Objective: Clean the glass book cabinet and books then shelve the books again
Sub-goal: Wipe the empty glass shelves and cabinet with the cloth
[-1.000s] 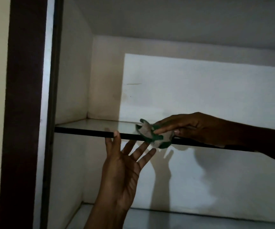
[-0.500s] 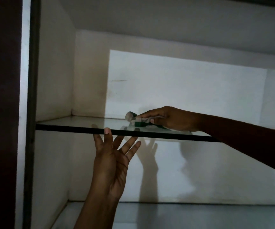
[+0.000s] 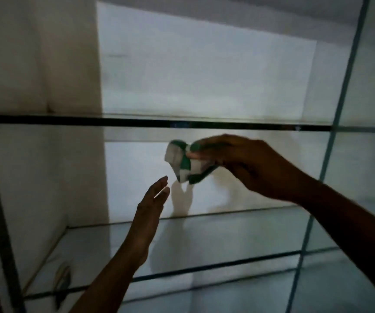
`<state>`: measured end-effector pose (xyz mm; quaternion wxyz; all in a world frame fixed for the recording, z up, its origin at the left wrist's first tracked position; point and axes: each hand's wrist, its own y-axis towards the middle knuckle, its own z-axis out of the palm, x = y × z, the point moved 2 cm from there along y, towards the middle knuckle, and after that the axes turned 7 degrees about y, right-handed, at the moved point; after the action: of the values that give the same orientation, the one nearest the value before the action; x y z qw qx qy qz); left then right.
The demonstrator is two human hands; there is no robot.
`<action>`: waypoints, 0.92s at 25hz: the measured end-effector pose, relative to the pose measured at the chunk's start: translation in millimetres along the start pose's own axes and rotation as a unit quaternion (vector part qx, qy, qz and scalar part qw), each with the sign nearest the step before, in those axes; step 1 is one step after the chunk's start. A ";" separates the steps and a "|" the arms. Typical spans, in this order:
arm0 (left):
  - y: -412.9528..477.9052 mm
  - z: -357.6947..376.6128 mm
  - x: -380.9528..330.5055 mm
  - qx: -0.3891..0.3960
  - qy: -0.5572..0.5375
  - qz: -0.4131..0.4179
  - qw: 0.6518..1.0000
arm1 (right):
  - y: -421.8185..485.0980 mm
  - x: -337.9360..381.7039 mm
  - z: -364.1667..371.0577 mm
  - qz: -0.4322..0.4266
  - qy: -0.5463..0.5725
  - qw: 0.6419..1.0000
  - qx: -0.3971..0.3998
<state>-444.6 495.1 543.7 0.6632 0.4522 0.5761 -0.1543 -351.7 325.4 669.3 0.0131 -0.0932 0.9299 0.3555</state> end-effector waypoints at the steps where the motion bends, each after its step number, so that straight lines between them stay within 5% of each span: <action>1: 2.0 2.1 17.1 0.028 0.075 0.007 0.997 | -23.4 -6.9 16.3 0.031 0.009 0.999 0.000; 4: 15.4 14.2 63.4 0.147 0.295 0.088 0.940 | -80.3 -43.7 69.1 0.177 0.058 0.982 -0.022; 7: 38.5 35.3 103.6 0.256 0.431 0.127 0.856 | -118.3 -99.1 102.2 0.400 0.103 0.903 -0.119; 11: 67.9 76.8 129.1 0.351 0.503 0.177 0.769 | -159.3 -155.3 122.1 0.584 -0.110 0.803 -0.037; 14: 71.1 96.0 143.7 0.401 0.530 0.208 0.718 | -185.2 -180.3 115.7 0.662 -0.233 0.709 -0.074; 18: 72.1 99.9 149.2 0.414 0.530 0.206 0.711 | -204.0 -197.1 100.4 0.760 -0.244 0.580 -0.163; 23: 71.0 99.6 148.4 0.432 0.522 0.195 0.709 | -211.6 -214.7 108.3 0.817 -0.236 0.526 -0.023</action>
<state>-288.0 503.2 432.3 0.0040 0.7997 0.6003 0.0069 -106.7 278.1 468.5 -0.0657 0.7941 0.5541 0.2410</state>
